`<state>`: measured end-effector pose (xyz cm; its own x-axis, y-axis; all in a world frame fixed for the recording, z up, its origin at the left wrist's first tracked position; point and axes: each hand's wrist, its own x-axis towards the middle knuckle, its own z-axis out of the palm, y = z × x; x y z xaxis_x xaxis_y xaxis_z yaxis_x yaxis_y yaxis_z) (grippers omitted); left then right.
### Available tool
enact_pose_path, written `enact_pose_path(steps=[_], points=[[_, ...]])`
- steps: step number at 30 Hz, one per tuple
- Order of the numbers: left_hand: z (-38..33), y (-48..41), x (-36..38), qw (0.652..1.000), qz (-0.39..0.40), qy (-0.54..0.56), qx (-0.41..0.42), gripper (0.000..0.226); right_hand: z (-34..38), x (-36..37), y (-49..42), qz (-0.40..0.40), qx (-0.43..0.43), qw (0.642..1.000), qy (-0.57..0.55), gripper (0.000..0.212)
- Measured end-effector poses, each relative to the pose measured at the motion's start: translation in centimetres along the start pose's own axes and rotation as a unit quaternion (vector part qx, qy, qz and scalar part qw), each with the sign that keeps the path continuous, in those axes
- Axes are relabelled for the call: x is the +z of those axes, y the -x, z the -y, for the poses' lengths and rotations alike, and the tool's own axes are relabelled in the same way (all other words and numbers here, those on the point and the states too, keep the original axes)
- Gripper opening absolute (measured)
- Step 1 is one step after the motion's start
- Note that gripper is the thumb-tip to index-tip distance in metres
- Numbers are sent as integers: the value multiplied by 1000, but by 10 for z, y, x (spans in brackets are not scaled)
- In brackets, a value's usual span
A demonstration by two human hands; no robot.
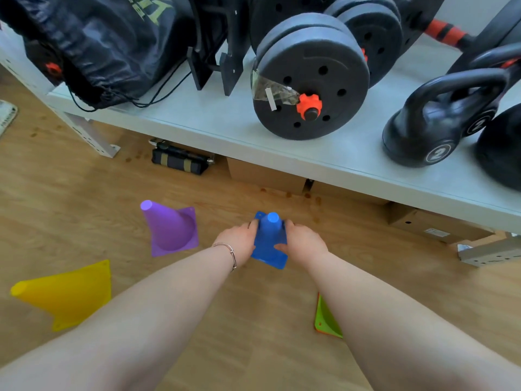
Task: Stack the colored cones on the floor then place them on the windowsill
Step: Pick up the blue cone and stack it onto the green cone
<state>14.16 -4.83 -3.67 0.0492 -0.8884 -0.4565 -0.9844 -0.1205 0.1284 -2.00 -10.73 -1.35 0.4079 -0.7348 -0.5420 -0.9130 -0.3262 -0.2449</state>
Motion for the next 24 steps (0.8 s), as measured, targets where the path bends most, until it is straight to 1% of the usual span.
enact_pose_path(steps=[2, 4, 8, 11, 14, 16, 19, 22, 24], points=[[0, -3, 1, 1000, -6, -2, 6, 43, 0, 2, -1, -9, -4, 1000, 10, 53], [2, -2, 0, 1000, -9, 5, 12, 39, -2, 4, 0, -11, -10, 1000, 2, 49], [6, 5, -1, 998, -29, 61, 14, 30, -8, 2, 9, -3, -27, 999, -31, 52], [4, 11, -2, 990, -53, 132, 9, 32, -13, -4, 19, -19, -36, 997, -64, 57], [-2, 22, -10, 968, -103, 230, 9, 33, -20, -18, 31, -52, -56, 993, -91, 63], [-9, 31, -20, 947, -133, 293, 13, 33, -27, -32, 42, -73, -72, 989, -108, 66], [-31, 45, -40, 914, -181, 361, 34, 32, -43, -56, 66, -99, -76, 978, -164, 66], [-62, 57, -58, 884, -198, 419, 59, 32, -65, -78, 98, -134, -72, 965, -213, 62], [-85, 66, -67, 877, -201, 428, 86, 33, -82, -89, 120, -153, -66, 959, -229, 57]])
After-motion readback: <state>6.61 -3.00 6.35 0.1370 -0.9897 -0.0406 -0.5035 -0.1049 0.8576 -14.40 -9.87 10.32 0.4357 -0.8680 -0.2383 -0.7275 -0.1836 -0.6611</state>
